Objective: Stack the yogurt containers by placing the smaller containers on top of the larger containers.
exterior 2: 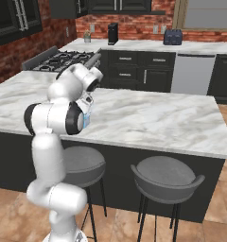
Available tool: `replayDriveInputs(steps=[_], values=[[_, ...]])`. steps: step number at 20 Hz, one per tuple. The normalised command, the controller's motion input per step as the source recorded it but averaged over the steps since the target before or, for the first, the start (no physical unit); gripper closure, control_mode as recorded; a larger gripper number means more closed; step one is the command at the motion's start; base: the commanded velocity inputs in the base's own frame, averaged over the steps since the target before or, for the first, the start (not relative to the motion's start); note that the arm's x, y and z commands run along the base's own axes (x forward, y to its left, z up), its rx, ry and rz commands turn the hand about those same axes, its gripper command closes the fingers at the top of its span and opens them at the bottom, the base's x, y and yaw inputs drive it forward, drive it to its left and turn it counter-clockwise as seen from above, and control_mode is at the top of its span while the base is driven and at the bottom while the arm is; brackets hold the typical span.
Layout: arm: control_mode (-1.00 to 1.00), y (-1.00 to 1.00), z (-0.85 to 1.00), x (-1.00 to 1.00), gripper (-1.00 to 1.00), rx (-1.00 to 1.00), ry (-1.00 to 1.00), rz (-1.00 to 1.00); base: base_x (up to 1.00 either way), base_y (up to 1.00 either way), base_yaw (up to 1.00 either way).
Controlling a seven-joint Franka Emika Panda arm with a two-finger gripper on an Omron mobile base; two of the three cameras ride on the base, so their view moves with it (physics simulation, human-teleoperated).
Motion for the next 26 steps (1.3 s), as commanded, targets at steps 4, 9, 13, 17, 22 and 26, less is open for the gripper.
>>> replayDriveInputs(steps=[4,9,13,17,22,26], values=[[-1.00,0.43,0.39,-1.00,-1.00,-0.06,-0.37,0.00,0.00,0.00,0.00],[-1.00,0.33,0.36,-0.68,-1.00,-0.04,-0.22,0.00,0.00,0.00,0.00],[-1.00,0.36,0.12,-0.19,-1.00,-0.06,-0.06,-0.02,0.00,0.00,0.00],[-1.00,0.34,0.08,0.00,-1.00,-0.08,0.00,0.00,0.00,0.00,0.00],[-1.00,0.13,0.08,0.07,-1.00,-0.08,0.00,0.00,0.00,0.00,0.00],[-1.00,0.20,0.00,0.24,-1.00,-0.07,0.03,-0.04,0.00,0.00,0.00]])
